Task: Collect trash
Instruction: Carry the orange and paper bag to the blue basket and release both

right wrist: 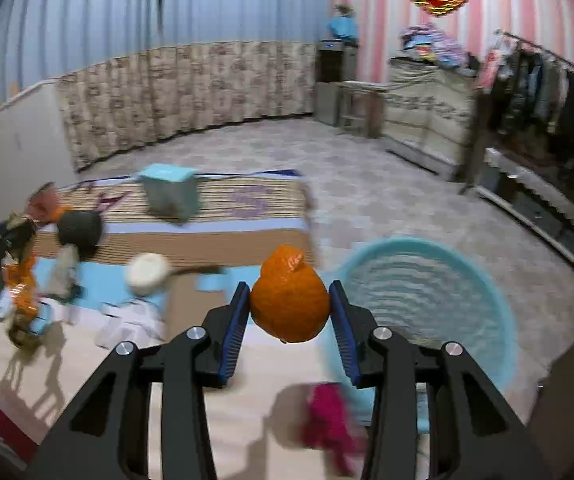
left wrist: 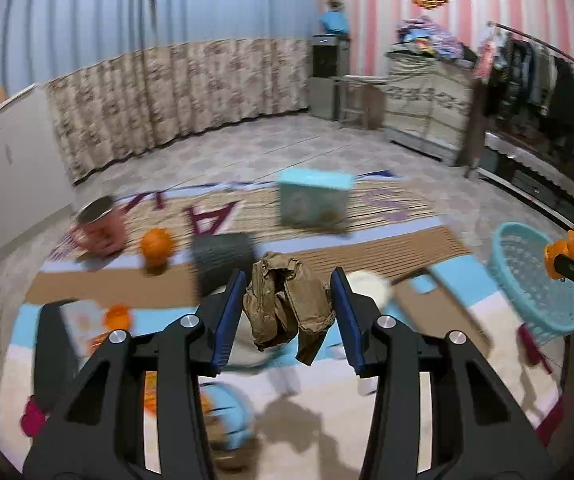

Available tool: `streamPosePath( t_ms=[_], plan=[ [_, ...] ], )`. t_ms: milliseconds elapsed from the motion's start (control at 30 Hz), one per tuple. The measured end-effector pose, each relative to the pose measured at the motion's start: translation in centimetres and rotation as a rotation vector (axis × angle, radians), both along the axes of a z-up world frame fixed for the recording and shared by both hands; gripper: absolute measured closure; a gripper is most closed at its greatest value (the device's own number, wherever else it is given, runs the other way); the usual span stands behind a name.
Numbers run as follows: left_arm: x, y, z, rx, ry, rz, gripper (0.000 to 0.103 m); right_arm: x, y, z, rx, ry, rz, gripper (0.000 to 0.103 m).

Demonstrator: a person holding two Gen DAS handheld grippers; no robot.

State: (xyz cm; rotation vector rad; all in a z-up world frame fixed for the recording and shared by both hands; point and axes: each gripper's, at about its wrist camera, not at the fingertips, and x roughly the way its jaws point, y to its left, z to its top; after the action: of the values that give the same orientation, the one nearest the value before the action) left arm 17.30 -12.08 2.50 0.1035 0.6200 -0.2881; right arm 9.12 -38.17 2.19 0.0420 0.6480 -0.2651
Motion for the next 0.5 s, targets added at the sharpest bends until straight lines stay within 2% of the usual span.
streamPosePath(
  t_ms=[233, 500],
  plan=[
    [-1.0, -10.7, -0.2, 0.012, -0.002, -0.16, 0.06, -2.9, -8.2, 0.2, -0.002, 0.003, -0.132, 0.062],
    [-2.2, -21.4, -1.3, -0.021, 0.044, -0.328, 0.06, -4.0, -13.2, -0.9, 0.021, 0.002, -0.201, 0.062]
  ],
)
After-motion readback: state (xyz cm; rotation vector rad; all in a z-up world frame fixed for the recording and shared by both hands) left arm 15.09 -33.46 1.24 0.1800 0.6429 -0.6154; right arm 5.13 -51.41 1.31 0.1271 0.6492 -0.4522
